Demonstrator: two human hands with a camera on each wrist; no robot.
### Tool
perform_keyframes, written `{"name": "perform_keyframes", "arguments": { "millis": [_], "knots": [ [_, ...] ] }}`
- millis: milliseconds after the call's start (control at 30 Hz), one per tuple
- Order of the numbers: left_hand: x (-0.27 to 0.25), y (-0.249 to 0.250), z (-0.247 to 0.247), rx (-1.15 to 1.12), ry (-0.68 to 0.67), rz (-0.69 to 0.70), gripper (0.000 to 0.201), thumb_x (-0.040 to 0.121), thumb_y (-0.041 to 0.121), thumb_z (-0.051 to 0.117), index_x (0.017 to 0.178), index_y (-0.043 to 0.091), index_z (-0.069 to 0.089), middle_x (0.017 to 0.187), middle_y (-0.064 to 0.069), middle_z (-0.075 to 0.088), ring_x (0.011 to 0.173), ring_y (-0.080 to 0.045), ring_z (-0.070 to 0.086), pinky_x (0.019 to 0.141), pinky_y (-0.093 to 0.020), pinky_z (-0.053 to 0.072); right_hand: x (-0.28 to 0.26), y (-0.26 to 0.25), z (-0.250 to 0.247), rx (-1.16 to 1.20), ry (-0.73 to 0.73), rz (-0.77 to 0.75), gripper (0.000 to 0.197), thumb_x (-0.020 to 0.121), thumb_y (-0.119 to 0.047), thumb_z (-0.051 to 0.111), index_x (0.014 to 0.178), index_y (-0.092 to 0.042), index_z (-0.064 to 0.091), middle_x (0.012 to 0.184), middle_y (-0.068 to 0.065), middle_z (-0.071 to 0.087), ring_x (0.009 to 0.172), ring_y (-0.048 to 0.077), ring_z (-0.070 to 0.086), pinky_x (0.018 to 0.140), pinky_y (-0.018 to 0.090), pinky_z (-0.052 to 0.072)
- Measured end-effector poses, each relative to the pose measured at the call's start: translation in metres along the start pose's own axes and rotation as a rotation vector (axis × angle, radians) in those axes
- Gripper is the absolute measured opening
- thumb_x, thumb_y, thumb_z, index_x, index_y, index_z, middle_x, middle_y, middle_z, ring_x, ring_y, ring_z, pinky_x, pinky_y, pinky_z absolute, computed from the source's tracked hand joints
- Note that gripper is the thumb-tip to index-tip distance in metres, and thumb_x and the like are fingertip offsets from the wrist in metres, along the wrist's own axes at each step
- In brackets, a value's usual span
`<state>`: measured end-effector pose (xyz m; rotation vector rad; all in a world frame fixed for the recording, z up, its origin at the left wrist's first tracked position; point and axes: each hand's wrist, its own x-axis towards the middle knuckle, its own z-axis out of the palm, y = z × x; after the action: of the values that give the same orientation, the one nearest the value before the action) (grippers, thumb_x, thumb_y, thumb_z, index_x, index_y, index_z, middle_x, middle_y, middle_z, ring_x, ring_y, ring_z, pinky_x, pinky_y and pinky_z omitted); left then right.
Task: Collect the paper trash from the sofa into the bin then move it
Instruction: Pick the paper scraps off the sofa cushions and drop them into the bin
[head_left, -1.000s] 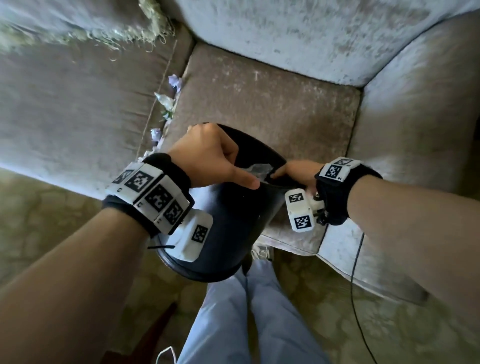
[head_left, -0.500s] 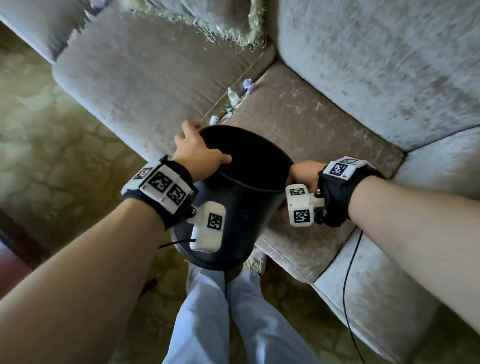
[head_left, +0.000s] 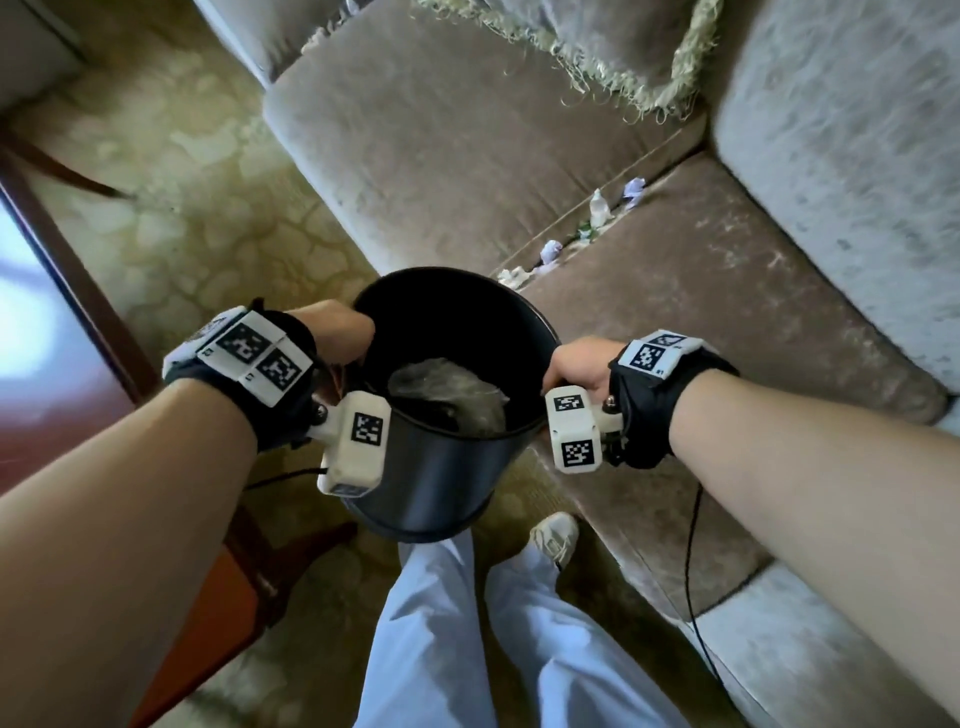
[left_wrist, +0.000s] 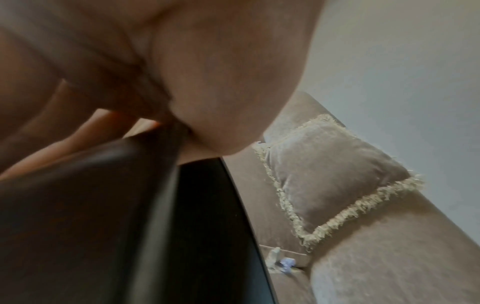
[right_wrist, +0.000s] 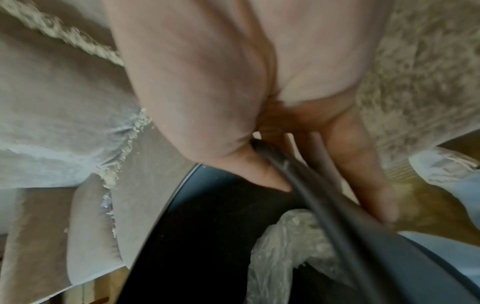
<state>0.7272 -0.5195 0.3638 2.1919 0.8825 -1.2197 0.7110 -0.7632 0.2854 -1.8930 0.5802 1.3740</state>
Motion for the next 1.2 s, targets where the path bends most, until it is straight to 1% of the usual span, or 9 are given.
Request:
{"name": "perform_keyframes", "arguments": {
  "millis": [167,267,333,533,667,800,933,1033,1200],
  "knots": [
    [0.050,-0.049,-0.014,0.007,0.007,-0.120,0.019,0.095,-0.001,0.043,0.080,-0.005,0.053,0.073,-0.018,0.055,0.074,-0.032,0.055,0.068,-0.038,0.044,0.035,-0.035,0.045,0.039,-0.031,0.030,0.023,0.091,-0.020,0.063,0.099,0.001,0.066,0.090,0.011,0.064,0.077,0.024,0.060,0.092,0.041,0.052],
    [0.080,-0.060,-0.018,-0.047,0.008,-0.103,0.022,0.098,-0.001,0.044,0.112,-0.009,0.057,0.101,-0.026,0.061,0.071,-0.028,0.058,0.059,-0.032,0.050,0.059,-0.062,0.059,0.062,0.011,0.054,0.029,0.093,-0.024,0.062,0.075,-0.003,0.057,0.087,0.015,0.067,0.075,0.028,0.063,0.074,0.035,0.053],
    [0.093,-0.058,-0.019,-0.085,0.012,-0.090,0.032,0.098,0.000,0.045,0.127,-0.012,0.052,0.121,-0.029,0.060,0.088,-0.034,0.064,0.057,-0.031,0.051,0.077,-0.074,0.059,0.258,0.082,0.073,0.023,0.086,-0.016,0.069,0.096,0.004,0.062,0.110,0.022,0.068,0.089,0.032,0.067,0.081,0.045,0.058],
    [0.130,-0.041,-0.037,-0.229,-0.003,-0.155,0.028,0.094,0.012,0.048,0.112,-0.007,0.060,0.088,-0.019,0.063,0.086,-0.040,0.068,0.071,-0.051,0.060,0.124,-0.106,0.034,0.370,0.362,0.115,0.030,0.083,-0.020,0.068,0.108,-0.014,0.054,0.092,0.005,0.059,0.075,0.017,0.054,0.086,0.038,0.057],
    [0.148,-0.032,-0.046,-0.224,0.068,-0.165,0.034,0.090,0.013,0.048,0.112,-0.011,0.057,0.100,-0.025,0.063,0.076,-0.041,0.069,0.067,-0.056,0.060,0.191,-0.093,0.015,0.151,0.467,0.072,0.089,0.037,-0.048,0.068,0.123,-0.038,0.049,0.120,0.002,0.056,0.094,0.026,0.062,0.084,0.048,0.057],
    [0.158,-0.024,-0.060,-0.134,0.088,-0.130,0.023,0.090,0.013,0.046,0.100,-0.006,0.055,0.079,-0.016,0.055,0.061,-0.036,0.065,0.064,-0.052,0.061,0.198,-0.104,0.017,0.036,0.392,0.035,0.064,0.058,-0.033,0.071,0.121,-0.037,0.062,0.140,0.004,0.035,0.087,0.024,0.062,0.081,0.045,0.059],
    [0.161,-0.011,-0.070,-0.002,0.096,-0.019,0.025,0.082,0.019,0.048,0.080,-0.003,0.058,0.077,-0.016,0.062,0.065,-0.038,0.070,0.065,-0.048,0.062,0.216,-0.110,0.022,-0.056,0.339,0.094,0.075,0.057,-0.054,0.063,0.128,-0.034,0.059,0.152,0.002,0.034,0.132,0.029,0.043,0.103,0.045,0.047],
    [0.166,-0.004,-0.070,0.060,0.115,0.025,0.047,0.068,0.029,0.045,0.097,-0.002,0.064,0.095,-0.021,0.067,0.077,-0.041,0.070,0.073,-0.047,0.061,0.203,-0.120,0.021,0.061,0.336,0.087,0.038,0.094,-0.029,0.050,0.132,-0.027,0.057,0.145,0.010,0.046,0.134,0.033,0.044,0.109,0.041,0.039],
    [0.163,0.009,-0.070,0.116,0.107,0.044,0.047,0.062,0.033,0.043,0.092,0.003,0.064,0.089,-0.018,0.068,0.073,-0.039,0.069,0.073,-0.046,0.060,0.187,-0.129,0.020,0.486,0.420,0.106,0.022,0.069,-0.019,0.073,0.087,-0.007,0.070,0.071,-0.001,0.068,0.068,0.020,0.066,0.080,0.039,0.060]
  ]
}}
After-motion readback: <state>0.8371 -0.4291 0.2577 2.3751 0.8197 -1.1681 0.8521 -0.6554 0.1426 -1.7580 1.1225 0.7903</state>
